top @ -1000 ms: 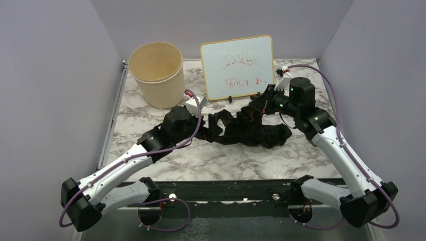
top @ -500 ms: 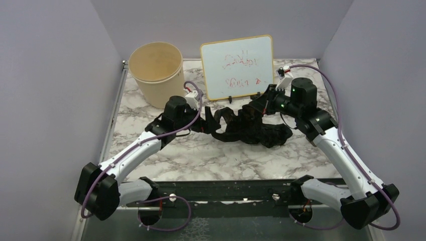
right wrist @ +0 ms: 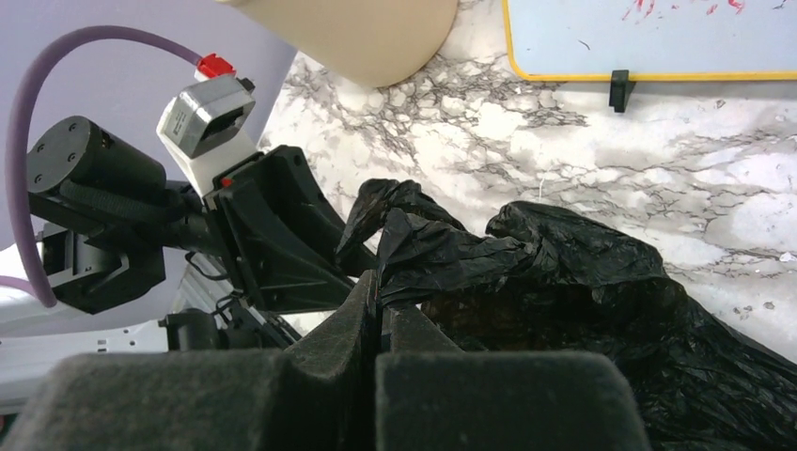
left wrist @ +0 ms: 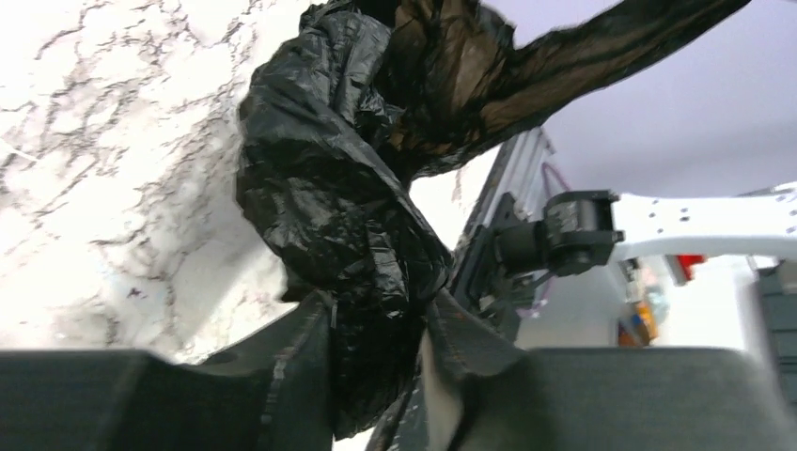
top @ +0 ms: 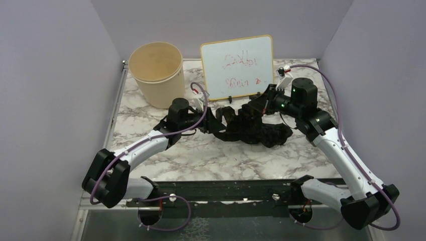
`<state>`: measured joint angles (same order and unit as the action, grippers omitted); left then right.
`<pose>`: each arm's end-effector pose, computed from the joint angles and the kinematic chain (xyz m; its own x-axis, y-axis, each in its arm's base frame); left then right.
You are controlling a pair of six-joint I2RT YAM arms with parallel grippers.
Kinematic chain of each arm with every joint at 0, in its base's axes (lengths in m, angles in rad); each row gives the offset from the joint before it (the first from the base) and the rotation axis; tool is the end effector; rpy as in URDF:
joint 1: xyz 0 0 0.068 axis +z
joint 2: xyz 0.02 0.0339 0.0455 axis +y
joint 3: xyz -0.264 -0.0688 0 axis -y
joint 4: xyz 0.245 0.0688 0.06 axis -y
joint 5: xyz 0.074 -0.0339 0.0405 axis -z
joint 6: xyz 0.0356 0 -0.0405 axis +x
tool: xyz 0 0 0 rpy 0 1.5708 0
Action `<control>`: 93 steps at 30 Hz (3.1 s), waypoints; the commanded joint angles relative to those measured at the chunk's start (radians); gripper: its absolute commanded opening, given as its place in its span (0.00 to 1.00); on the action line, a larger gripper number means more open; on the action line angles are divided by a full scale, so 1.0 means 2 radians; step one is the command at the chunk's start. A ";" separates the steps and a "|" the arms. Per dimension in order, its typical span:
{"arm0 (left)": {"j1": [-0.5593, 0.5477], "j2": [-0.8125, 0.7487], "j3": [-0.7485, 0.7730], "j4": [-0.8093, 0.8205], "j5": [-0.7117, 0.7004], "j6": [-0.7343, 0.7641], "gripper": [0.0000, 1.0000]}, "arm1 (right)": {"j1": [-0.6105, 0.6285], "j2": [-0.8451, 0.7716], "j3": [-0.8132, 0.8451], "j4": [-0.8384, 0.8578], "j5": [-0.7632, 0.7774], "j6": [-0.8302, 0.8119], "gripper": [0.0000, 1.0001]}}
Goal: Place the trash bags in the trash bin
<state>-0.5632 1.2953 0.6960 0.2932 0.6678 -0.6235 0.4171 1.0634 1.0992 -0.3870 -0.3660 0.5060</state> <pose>0.2263 -0.1690 0.2482 -0.7431 -0.0730 -0.6651 0.5969 0.3770 -0.7082 0.2098 0.1069 0.3761 -0.6074 0.2259 -0.7616 -0.4472 0.6952 0.5628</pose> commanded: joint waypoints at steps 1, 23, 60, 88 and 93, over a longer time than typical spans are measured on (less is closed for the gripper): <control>-0.002 0.021 0.003 0.050 0.019 -0.022 0.24 | 0.001 -0.012 -0.011 0.021 -0.017 0.007 0.01; -0.033 0.030 0.005 0.065 0.016 -0.020 0.30 | 0.001 -0.028 -0.033 0.032 -0.024 0.029 0.01; -0.044 -0.052 0.018 0.061 -0.005 -0.027 0.00 | 0.001 -0.011 -0.230 0.308 -0.204 0.244 0.11; -0.057 -0.074 0.034 -0.082 -0.023 0.002 0.00 | -0.002 -0.042 -0.097 0.044 -0.031 0.049 0.02; -0.059 -0.002 0.428 -0.270 -0.064 0.151 0.00 | -0.002 0.075 0.303 -0.055 -0.064 -0.046 0.02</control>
<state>-0.6804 1.2831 0.8135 -0.1932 0.5636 -0.5499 0.4137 1.1473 1.1313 -0.4950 -0.4549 0.5629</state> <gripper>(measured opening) 0.002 0.019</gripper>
